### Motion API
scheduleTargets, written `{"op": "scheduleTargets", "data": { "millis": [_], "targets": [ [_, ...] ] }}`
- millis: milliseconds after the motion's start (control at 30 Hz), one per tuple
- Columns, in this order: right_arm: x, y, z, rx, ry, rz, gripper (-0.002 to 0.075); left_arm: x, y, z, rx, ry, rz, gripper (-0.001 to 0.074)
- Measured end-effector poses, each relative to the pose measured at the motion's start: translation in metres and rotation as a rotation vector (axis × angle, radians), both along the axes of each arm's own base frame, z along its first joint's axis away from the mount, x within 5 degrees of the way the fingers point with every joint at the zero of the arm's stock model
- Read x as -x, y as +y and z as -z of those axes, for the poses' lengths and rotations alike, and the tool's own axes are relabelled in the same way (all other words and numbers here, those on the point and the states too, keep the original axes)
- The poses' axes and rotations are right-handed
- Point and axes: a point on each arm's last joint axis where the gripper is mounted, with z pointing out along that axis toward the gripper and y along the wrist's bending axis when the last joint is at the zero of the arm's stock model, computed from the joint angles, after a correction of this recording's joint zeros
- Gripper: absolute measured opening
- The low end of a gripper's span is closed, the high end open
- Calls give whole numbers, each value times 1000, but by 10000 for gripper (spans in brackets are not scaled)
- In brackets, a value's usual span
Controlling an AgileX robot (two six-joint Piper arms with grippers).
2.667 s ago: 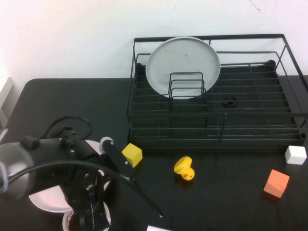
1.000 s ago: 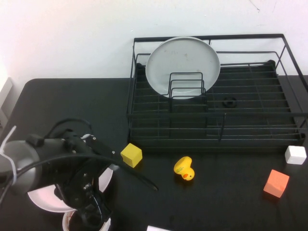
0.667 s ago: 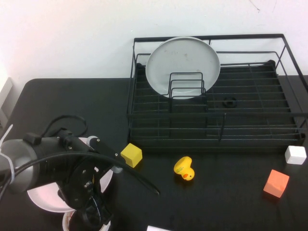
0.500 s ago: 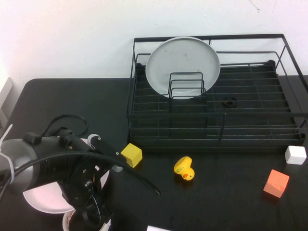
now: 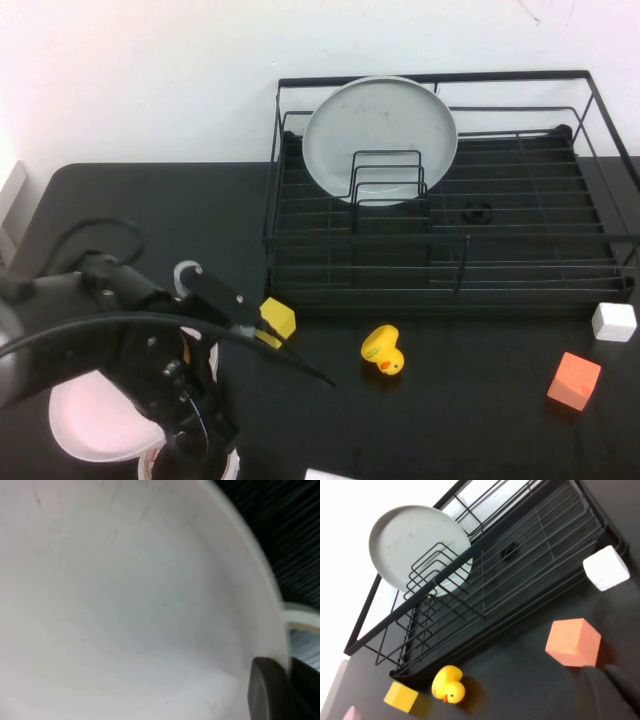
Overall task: Place plate on rack
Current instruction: Pick up the plate from the table
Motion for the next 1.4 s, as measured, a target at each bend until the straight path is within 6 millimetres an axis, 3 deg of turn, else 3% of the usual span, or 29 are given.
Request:
{"op": "scheduleTargets", "data": {
  "millis": [233, 500, 800, 933, 1167, 1400],
  "targets": [
    [0, 0, 0, 0, 0, 0, 11, 13, 7, -40, 64, -115, 17, 4],
    [0, 0, 0, 0, 0, 0, 11, 26, 9, -56, 66, -146, 50, 4],
    [1, 2, 1, -21, 11, -13, 23, 66, -36, -69, -111, -277, 440, 4],
    [2, 6, 1, -70, 29, -50, 108, 91, -65, -74, -157, -383, 609, 4],
    [8, 18, -8, -75, 42, -197, 354, 128, -101, -84, -92, -579, 751, 4],
    [8, 26, -46, -105, 70, -291, 402, 150, -122, -94, 35, -709, 850, 4]
  ]
}}
